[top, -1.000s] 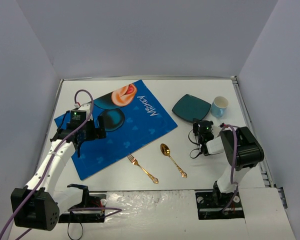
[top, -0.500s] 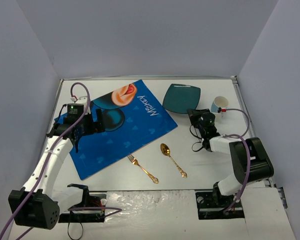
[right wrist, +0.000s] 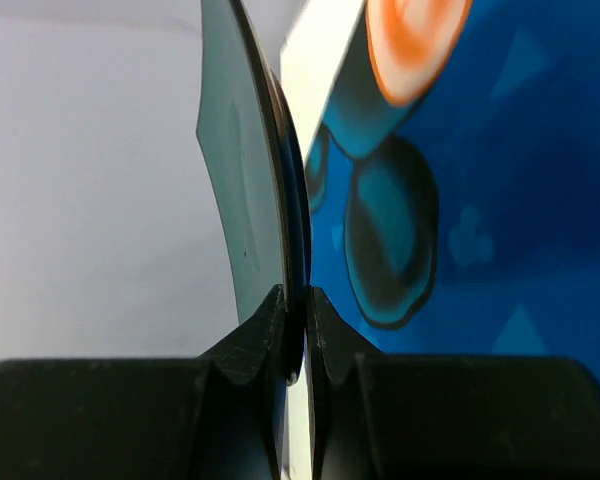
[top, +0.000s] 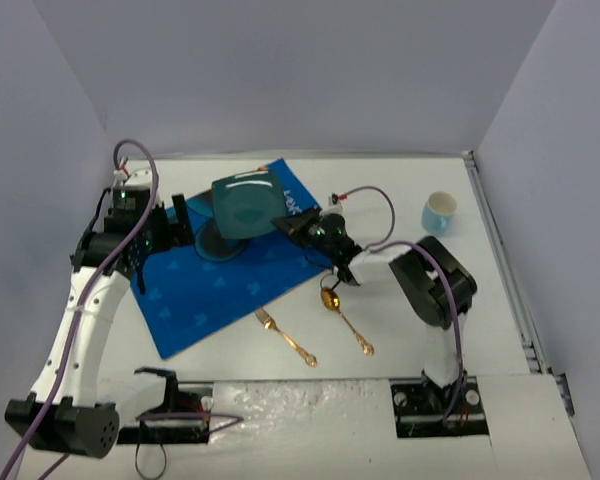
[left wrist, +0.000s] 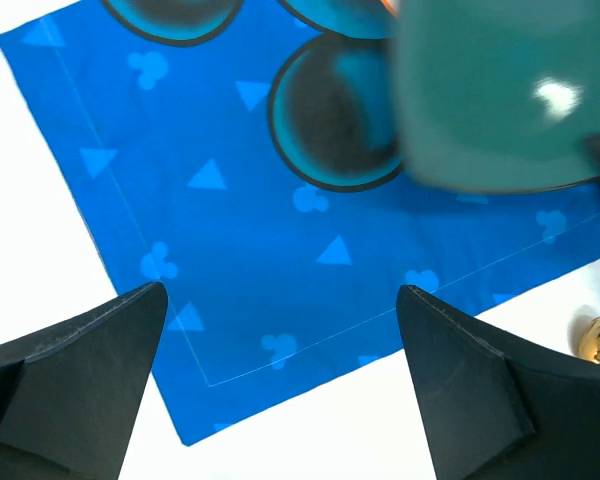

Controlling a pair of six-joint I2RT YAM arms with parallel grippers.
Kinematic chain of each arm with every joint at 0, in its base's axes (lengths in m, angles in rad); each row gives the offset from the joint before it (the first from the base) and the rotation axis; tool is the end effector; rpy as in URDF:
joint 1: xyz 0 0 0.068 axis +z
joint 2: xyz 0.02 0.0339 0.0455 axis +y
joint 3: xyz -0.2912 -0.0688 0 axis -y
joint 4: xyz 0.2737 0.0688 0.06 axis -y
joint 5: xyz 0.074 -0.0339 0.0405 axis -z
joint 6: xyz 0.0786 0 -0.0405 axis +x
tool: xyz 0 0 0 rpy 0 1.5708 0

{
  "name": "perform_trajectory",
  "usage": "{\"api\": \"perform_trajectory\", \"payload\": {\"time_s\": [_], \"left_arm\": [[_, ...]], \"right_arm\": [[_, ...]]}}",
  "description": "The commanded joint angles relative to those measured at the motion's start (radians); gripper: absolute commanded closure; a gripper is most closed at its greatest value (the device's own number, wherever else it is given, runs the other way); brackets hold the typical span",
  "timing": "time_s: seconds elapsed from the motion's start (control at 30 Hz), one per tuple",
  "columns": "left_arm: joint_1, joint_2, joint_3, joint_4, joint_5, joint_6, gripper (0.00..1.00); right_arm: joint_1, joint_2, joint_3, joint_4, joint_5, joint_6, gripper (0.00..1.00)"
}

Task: Set the dinner table for one person

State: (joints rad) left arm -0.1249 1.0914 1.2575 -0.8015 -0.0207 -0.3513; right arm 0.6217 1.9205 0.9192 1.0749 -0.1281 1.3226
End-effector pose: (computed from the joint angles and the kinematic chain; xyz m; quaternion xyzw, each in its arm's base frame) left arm 0.2666 -0.0318 0.3857 -0.1055 0.8863 -0.0973 0.4403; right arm 0.3757 0.2816 0.2001 0.1891 0.6540 0.6285 0.3760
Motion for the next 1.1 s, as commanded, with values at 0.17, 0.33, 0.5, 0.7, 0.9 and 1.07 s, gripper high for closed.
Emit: {"api": "perform_trajectory", "payload": {"time_s": [0.17, 0.33, 0.5, 0.7, 0.9, 1.07], "left_arm": [[0.005, -0.051, 0.038, -0.037, -0.054, 0.018, 0.03], [0.005, -0.068, 0.006, -0.033, -0.054, 0.017, 0.03], [0.005, -0.071, -0.006, -0.028, -0.051, 0.017, 0.03], [0.005, -0.072, -0.017, -0.022, -0.048, 0.017, 0.03], [0.005, -0.074, -0.027, -0.017, -0.045, 0.017, 0.03], [0.005, -0.076, -0.030, -0.015, -0.048, 0.018, 0.03]], "right_arm": [[0.086, 0.138, 0.225, 0.205, -0.134, 0.049, 1.00], [0.073, 0.174, 0.259, 0.159, -0.205, 0.014, 1.00], [0.070, 0.202, 0.251, 0.190, -0.217, 0.028, 1.00], [0.057, 0.228, 0.272, 0.188, -0.253, 0.032, 1.00], [0.054, 0.238, 0.281, 0.164, -0.282, 0.012, 1.00], [0.052, 0.250, 0.273, 0.165, -0.293, 0.010, 1.00]]}}
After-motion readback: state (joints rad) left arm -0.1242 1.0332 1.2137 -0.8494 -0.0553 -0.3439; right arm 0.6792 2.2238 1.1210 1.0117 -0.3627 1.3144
